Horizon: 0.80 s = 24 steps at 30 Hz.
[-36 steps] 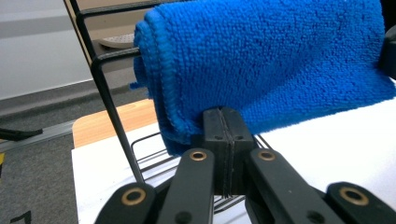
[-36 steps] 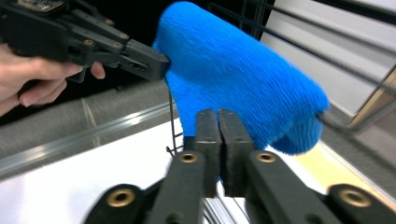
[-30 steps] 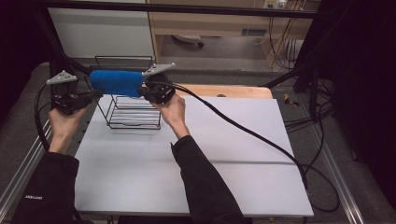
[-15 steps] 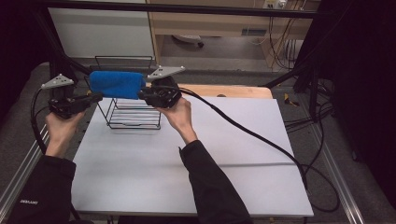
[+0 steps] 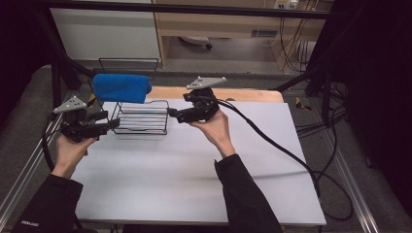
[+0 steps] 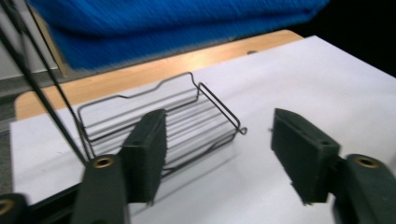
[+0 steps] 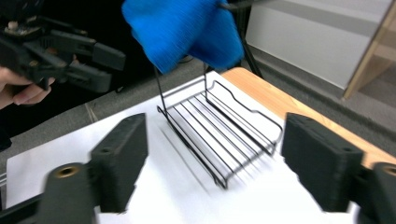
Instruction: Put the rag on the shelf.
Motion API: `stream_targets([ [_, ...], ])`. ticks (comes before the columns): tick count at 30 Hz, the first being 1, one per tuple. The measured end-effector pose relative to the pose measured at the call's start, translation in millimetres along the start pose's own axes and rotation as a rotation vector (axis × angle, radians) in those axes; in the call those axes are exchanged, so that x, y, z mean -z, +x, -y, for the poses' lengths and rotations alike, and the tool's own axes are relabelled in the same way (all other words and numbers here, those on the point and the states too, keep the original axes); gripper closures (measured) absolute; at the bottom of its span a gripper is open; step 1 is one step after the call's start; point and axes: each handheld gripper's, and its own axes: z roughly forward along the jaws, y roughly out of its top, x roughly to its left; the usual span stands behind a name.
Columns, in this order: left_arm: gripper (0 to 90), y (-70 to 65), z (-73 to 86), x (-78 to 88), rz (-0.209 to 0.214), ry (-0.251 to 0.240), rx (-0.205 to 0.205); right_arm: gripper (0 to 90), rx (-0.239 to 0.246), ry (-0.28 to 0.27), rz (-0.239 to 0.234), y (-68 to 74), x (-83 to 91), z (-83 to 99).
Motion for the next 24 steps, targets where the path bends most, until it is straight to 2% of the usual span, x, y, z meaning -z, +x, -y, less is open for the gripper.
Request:
stream_targets([
  [5, 22.1, -12.9, 17.9, -12.7, 0.014, 0.030, -0.007, 8.4, -0.041, 0.016, 0.030, -15.5, 22.0, 19.9],
  [10, 11.6, -25.6, 31.9, -24.1, 0.010, 0.078, -0.028, 3.5, -0.079, 0.010, 0.061, -30.5, 44.3, 43.5],
  [14, 9.2, -35.5, 43.8, -30.6, 0.024, 0.094, -0.034, 1.6, -0.094, 0.006, 0.079, -39.1, 60.3, 67.2],
  [18, 8.3, -43.7, 57.4, -37.4, 0.039, 0.117, -0.040, 0.6, -0.102, 0.024, 0.102, -45.9, 74.1, 93.0],
  [22, 8.3, -48.4, 71.7, -44.1, 0.054, 0.145, -0.038, 0.5, -0.125, 0.032, 0.111, -51.4, 87.2, 118.8],
  [24, 8.6, -49.4, 79.1, -46.2, 0.067, 0.143, -0.027, 0.5, -0.132, 0.035, 0.120, -53.2, 92.9, 130.8],
])
